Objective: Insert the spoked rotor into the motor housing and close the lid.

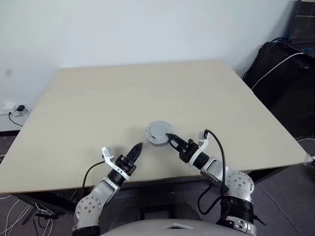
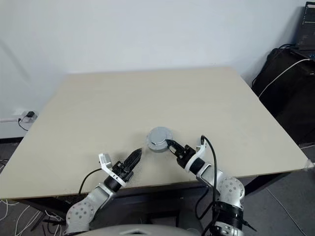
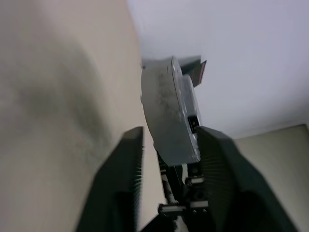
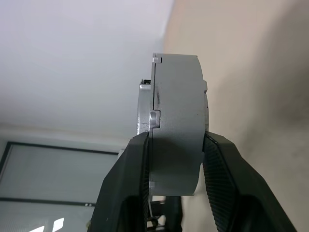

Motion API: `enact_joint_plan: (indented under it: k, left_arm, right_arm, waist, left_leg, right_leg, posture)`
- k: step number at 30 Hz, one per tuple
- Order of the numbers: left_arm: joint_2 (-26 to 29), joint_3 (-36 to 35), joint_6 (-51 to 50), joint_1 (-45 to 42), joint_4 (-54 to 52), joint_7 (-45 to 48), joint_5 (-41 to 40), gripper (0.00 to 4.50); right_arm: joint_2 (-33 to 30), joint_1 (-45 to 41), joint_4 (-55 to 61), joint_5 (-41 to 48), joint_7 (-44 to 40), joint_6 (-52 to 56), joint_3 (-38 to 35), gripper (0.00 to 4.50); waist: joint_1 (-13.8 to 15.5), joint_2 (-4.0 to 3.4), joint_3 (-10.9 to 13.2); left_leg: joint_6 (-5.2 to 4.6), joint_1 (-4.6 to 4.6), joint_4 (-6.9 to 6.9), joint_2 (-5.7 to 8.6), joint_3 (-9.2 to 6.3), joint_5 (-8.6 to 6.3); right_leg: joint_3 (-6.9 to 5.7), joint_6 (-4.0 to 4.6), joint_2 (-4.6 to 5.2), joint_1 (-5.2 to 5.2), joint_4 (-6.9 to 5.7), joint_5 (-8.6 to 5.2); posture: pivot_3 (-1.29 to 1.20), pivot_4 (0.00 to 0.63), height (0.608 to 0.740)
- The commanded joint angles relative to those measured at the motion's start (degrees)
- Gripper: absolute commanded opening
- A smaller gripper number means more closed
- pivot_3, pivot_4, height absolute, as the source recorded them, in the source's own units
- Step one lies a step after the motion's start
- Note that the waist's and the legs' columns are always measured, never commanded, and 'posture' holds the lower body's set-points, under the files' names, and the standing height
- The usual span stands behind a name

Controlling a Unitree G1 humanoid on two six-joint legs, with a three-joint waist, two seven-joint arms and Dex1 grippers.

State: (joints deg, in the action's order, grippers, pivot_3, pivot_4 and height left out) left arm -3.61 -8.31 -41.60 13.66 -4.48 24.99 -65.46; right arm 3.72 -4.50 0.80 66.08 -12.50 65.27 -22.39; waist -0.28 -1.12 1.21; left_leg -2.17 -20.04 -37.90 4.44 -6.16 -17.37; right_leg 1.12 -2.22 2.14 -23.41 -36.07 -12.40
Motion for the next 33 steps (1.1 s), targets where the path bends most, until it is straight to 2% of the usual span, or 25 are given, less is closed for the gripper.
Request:
enact_joint_plan:
  k: [1, 4, 5, 26, 29, 33]
  left_arm:
    - [-6.89, 1.33, 1.15, 0.44, 0.4, 0.1, -2.41, 3.25]
    - [-6.87, 1.9, 1.67, 0.33, 0.79, 0.77, -3.51, 4.3]
    - [-6.82, 2.08, 1.82, 0.35, 0.84, 0.99, -3.86, 4.48]
    - [-6.49, 4.86, 3.66, 0.65, 2.01, 0.44, -8.9, 4.48]
    - [-6.57, 4.88, 4.19, 1.11, 1.62, 0.53, -9.6, 3.65]
    - [-6.47, 4.96, 4.57, 1.51, 1.3, 0.57, -10.11, 2.3]
  right_arm:
    - [2.87, -2.09, 2.31, 3.65, -0.66, -0.75, 2.38, 1.25]
    - [2.37, -2.45, 1.47, 3.48, -0.21, -0.33, 3.41, 1.25]
    - [2.24, -2.42, 1.35, 3.47, -0.18, -0.18, 3.8, 1.25]
    - [-0.26, -0.1, 1.68, 5.67, 0.23, 6.98, 7.76, 1.25]
    - [-0.49, 0.09, 1.7, 5.77, 0.4, 6.85, 7.34, 1.25]
    - [-0.72, 0.41, 1.83, 6.2, 0.7, 6.69, 7.05, 1.25]
  waist:
    - [-0.01, 0.0, 0.0]
    - [-0.04, 0.0, 0.0]
    - [-0.05, 0.0, 0.0]
    - [-0.23, 0.0, 0.0]
    - [-0.3, 0.0, 0.0]
    - [-0.28, 0.03, 0.02]
  left_leg:
    - [0.0, 0.0, 0.0, 0.0, 0.0, 0.0]
    - [0.01, 0.0, -0.01, 0.0, 0.01, 0.0]
    - [0.01, 0.0, -0.01, 0.0, 0.02, 0.0]
    - [0.0, -0.01, -0.01, 0.0, 0.05, 0.0]
    - [0.0, 0.01, -0.02, 0.0, 0.05, 0.0]
    - [0.0, 0.0, -0.01, 0.0, 0.05, 0.0]
  right_leg:
    - [0.0, 0.02, 0.0, 0.0, 0.0, 0.01]
    - [0.01, 0.1, 0.0, 0.0, 0.0, 0.05]
    - [0.01, 0.1, 0.0, 0.0, 0.0, 0.05]
    - [0.02, 0.13, 0.0, 0.0, 0.0, 0.03]
    - [0.03, 0.09, 0.0, 0.0, 0.0, 0.01]
    - [0.03, 0.02, 0.0, 0.0, 0.0, -0.04]
  posture:
    - [0.0, 0.0, 0.74]
    - [0.0, 0.0, 0.74]
    - [0.0, 0.0, 0.74]
    - [0.0, 0.0, 0.74]
    - [0.0, 0.0, 0.74]
    - [0.0, 0.0, 0.74]
